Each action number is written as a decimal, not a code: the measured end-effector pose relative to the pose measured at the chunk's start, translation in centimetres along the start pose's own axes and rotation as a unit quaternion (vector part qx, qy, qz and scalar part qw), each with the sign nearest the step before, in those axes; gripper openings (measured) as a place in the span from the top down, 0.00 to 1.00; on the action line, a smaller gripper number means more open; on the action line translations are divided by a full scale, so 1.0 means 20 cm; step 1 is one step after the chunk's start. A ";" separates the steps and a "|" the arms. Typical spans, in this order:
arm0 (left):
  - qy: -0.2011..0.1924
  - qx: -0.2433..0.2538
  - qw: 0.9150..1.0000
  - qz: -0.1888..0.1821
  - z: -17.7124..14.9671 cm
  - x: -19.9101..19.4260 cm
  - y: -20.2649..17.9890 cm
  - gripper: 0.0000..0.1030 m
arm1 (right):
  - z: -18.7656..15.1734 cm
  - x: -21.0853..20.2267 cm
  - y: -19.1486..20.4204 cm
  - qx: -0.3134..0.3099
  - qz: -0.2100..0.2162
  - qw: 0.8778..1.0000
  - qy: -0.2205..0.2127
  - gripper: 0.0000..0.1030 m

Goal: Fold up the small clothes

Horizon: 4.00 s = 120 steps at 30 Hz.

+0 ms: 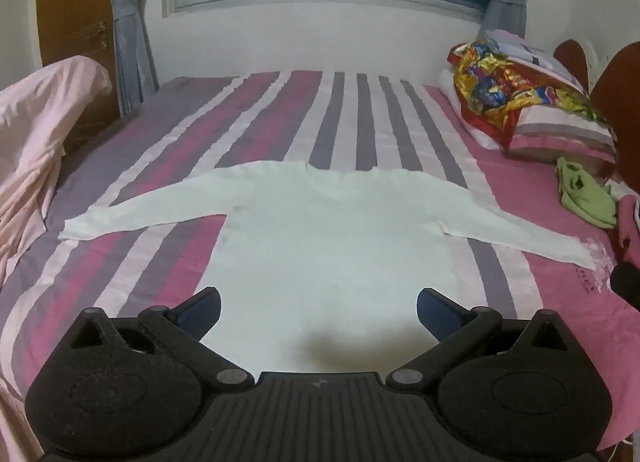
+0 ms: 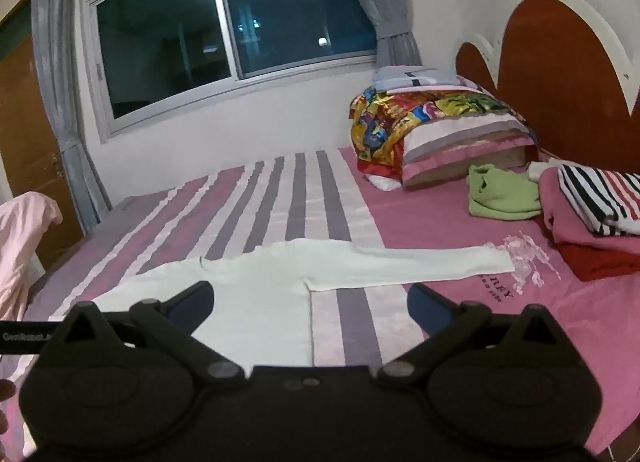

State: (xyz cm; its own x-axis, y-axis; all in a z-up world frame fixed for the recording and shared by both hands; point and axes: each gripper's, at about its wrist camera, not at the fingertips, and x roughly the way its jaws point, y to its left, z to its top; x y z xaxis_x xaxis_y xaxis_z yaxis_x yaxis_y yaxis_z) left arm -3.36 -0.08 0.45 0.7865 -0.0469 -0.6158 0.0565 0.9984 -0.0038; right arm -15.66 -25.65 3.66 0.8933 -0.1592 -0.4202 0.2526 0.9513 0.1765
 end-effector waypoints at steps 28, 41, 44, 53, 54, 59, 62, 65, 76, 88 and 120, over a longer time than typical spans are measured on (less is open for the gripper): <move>0.027 0.010 1.000 0.000 0.11 -0.16 -0.06 0.00 | -0.01 0.05 0.00 -0.004 -0.034 0.999 0.021 0.00; 0.034 0.014 0.999 -0.001 0.10 -0.13 -0.07 0.00 | -0.01 0.07 -0.02 -0.001 -0.037 0.999 0.023 0.00; 0.035 0.016 0.999 -0.001 0.10 -0.11 -0.08 0.00 | -0.01 0.08 -0.03 0.000 -0.037 0.999 0.025 0.00; 0.038 0.018 0.999 0.001 0.10 -0.09 -0.09 0.00 | -0.02 0.11 -0.04 0.002 -0.038 0.999 0.030 0.00; 0.039 0.018 0.999 0.001 0.10 -0.09 -0.09 0.00 | -0.02 0.11 -0.04 0.002 -0.038 0.999 0.031 0.00; 0.040 0.020 0.999 0.002 0.10 -0.07 -0.10 0.00 | -0.02 0.14 -0.04 0.002 -0.041 0.999 0.035 0.00; 0.043 0.021 0.999 0.002 0.10 -0.05 -0.11 0.00 | -0.02 0.16 -0.05 0.003 -0.044 0.998 0.039 0.00; 0.044 0.022 0.999 0.002 0.10 -0.03 -0.12 0.00 | -0.03 0.18 -0.05 0.005 -0.047 0.998 0.038 0.00; 0.054 0.024 0.998 0.007 0.11 0.04 -0.15 0.00 | -0.04 0.23 -0.07 0.008 -0.050 0.998 0.049 0.00; 0.061 0.024 0.998 0.003 0.11 0.05 -0.17 0.00 | -0.04 0.25 -0.08 0.012 -0.051 0.997 0.047 0.00; 0.094 0.056 0.994 0.005 0.23 0.53 -0.46 0.00 | -0.05 0.70 -0.48 0.075 -0.096 0.990 0.075 0.10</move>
State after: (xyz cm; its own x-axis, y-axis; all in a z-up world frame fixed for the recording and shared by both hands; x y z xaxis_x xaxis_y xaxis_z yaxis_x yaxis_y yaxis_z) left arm 7.26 -9.81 -2.48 0.6593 -0.0190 -0.7516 0.1250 0.9885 0.0846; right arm -5.93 -36.83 -4.87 0.7612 -0.2807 -0.5846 0.4744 0.8557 0.2068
